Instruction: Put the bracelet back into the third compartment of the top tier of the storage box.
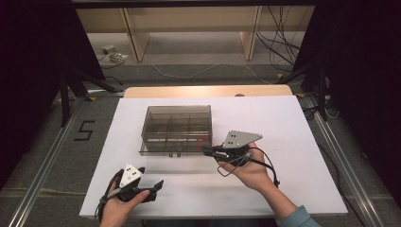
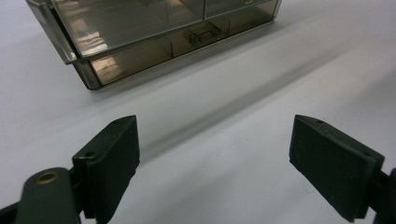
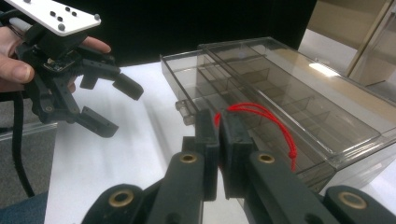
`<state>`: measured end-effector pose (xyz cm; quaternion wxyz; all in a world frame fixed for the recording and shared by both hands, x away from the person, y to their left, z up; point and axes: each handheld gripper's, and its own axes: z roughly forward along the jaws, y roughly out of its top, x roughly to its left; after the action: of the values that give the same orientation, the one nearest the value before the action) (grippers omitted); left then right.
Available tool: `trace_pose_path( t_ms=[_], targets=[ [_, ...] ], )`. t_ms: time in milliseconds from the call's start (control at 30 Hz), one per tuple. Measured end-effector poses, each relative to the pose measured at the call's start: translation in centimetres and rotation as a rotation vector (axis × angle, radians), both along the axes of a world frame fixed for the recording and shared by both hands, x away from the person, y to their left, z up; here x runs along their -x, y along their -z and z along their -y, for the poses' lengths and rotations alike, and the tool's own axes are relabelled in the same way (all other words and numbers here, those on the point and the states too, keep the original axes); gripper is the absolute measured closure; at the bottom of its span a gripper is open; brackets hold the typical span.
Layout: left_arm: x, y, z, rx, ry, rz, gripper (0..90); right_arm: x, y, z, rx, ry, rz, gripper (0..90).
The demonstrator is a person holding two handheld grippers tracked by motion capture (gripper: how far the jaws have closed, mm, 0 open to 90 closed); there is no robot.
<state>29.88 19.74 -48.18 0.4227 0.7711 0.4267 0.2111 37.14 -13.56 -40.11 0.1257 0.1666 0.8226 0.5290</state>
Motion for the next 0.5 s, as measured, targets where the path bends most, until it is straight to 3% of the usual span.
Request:
trace_pose_path(
  t_ms=[500],
  targets=[
    [0.01, -0.01, 0.00, 0.001, 0.000, 0.001, 16.0, -0.32, -0.07, -0.27, -0.002, -0.001, 0.001, 86.9]
  ],
)
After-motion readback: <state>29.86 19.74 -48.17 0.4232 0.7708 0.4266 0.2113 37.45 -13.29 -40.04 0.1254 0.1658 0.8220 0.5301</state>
